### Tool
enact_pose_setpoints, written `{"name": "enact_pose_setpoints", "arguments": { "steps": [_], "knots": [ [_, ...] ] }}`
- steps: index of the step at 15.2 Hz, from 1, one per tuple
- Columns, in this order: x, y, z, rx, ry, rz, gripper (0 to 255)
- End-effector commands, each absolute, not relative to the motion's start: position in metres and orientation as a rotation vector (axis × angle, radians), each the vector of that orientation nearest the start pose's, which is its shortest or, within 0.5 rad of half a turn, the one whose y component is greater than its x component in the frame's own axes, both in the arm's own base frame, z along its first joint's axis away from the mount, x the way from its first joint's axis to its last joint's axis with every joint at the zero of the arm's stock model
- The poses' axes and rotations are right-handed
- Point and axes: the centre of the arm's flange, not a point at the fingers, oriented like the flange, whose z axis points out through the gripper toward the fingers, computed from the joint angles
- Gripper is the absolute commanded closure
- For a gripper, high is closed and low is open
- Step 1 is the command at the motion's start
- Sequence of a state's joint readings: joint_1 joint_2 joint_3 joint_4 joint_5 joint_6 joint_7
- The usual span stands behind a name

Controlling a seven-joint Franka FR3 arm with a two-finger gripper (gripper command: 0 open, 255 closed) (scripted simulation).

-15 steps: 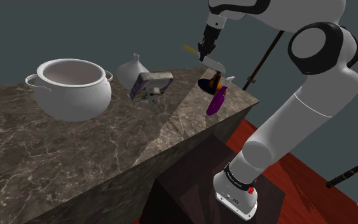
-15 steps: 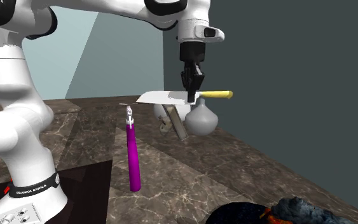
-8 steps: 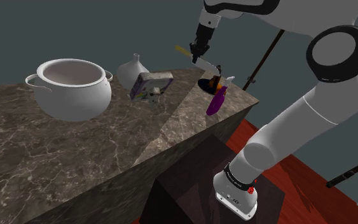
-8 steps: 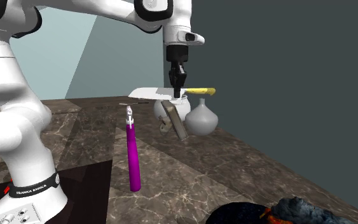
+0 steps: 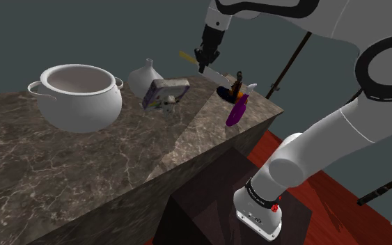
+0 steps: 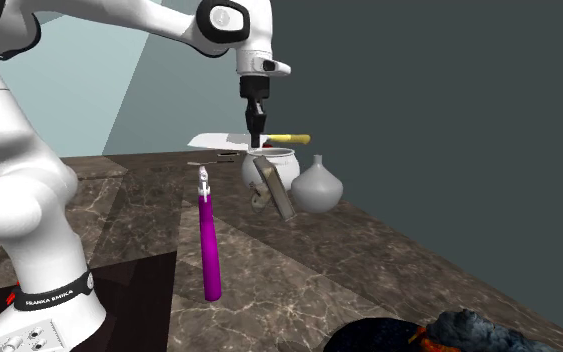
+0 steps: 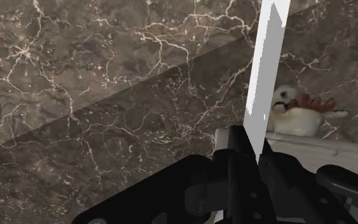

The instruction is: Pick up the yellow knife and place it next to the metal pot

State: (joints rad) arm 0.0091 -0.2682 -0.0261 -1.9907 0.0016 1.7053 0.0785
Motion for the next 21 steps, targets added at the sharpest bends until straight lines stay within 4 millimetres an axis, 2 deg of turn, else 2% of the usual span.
{"name": "enact_pose_setpoints", "arguments": {
  "steps": [1, 21],
  "knots": [
    [0.470, 0.017, 0.573, -3.130, 0.151, 0.027, 255],
    [0.428, 0.278, 0.573, -3.130, 0.151, 0.027, 255]
  ]
}}
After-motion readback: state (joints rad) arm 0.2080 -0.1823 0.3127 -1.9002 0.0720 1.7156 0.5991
